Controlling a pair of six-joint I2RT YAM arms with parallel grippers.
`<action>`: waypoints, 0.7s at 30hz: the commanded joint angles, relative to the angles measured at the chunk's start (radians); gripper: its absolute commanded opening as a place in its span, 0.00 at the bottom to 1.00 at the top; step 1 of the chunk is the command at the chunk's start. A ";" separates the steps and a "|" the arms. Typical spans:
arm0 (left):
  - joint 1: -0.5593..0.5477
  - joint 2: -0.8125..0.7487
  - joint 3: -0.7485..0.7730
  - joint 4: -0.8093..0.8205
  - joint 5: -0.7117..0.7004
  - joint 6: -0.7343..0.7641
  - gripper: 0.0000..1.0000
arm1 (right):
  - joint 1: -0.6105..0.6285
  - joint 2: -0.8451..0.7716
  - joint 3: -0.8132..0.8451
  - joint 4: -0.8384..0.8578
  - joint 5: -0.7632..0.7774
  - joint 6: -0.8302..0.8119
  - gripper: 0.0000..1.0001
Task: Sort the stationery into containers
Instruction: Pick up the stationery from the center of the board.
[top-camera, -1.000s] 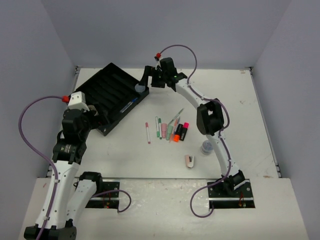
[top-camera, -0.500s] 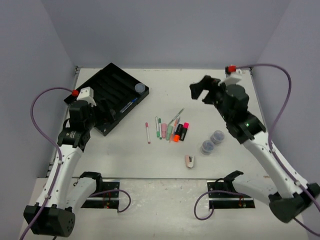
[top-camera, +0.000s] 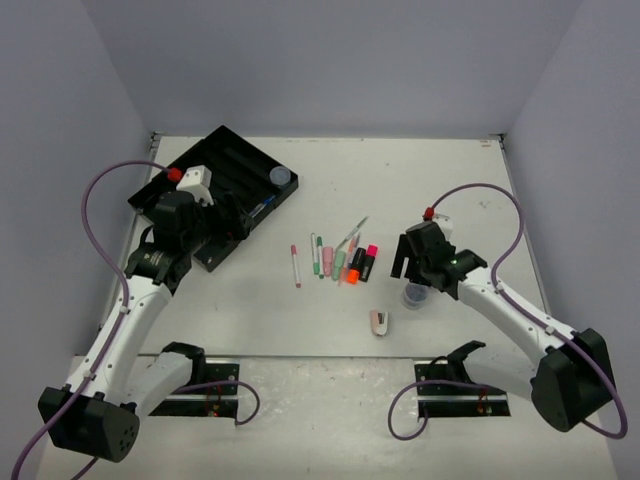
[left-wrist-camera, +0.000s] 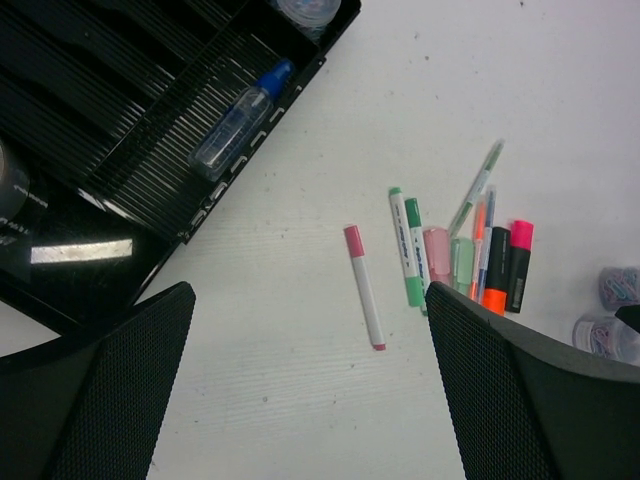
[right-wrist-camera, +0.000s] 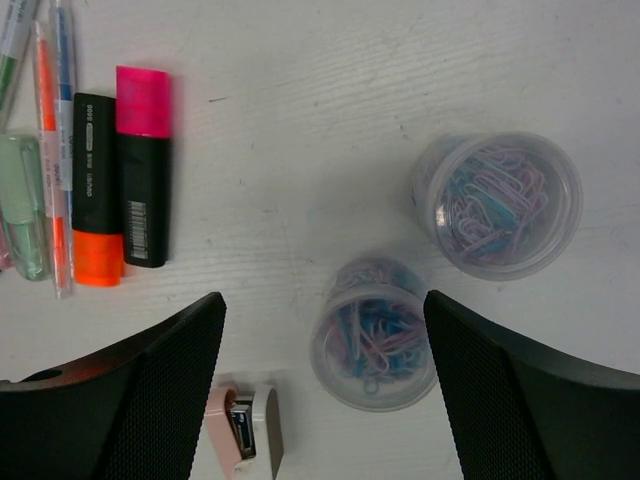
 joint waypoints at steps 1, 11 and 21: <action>-0.004 -0.009 0.022 0.014 -0.020 0.020 1.00 | -0.002 0.081 0.010 -0.002 -0.021 0.031 0.81; -0.004 0.020 0.003 0.016 -0.006 0.055 1.00 | -0.002 0.121 0.009 -0.056 0.027 0.117 0.76; -0.006 0.012 -0.008 0.029 0.032 0.057 1.00 | 0.019 0.109 0.026 -0.198 -0.012 0.168 0.84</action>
